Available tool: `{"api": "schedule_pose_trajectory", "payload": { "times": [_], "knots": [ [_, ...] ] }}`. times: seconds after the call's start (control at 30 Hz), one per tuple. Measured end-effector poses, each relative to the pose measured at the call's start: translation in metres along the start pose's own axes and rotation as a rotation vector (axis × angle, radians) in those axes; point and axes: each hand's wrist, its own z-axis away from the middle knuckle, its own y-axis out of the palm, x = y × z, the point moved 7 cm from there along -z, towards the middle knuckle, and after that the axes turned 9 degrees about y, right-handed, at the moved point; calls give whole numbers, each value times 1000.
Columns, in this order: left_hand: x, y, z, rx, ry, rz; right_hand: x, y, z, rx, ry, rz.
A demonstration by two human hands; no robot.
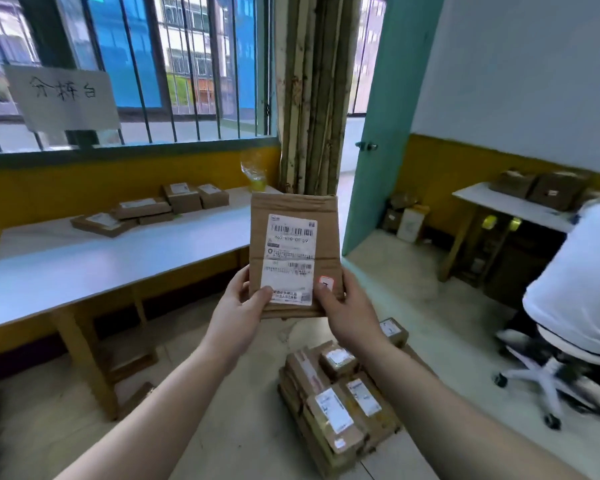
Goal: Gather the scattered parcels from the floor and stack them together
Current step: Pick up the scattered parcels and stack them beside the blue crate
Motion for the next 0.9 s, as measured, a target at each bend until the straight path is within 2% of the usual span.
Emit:
{"api": "schedule_pose_trajectory", "payload": {
  "times": [0.3,0.47,0.63,0.9],
  "knots": [
    [2,161,39,98,-35,52,-39,-164,22,-102,4,33],
    [9,232,53,163,-80,108,-64,-232,28,-161,31,22],
    [10,265,39,195,-74,104,-76,-261,17,-178,45,-18],
    [45,281,-30,199,-137,138,-90,-256,-44,-125,104,32]
  ]
}}
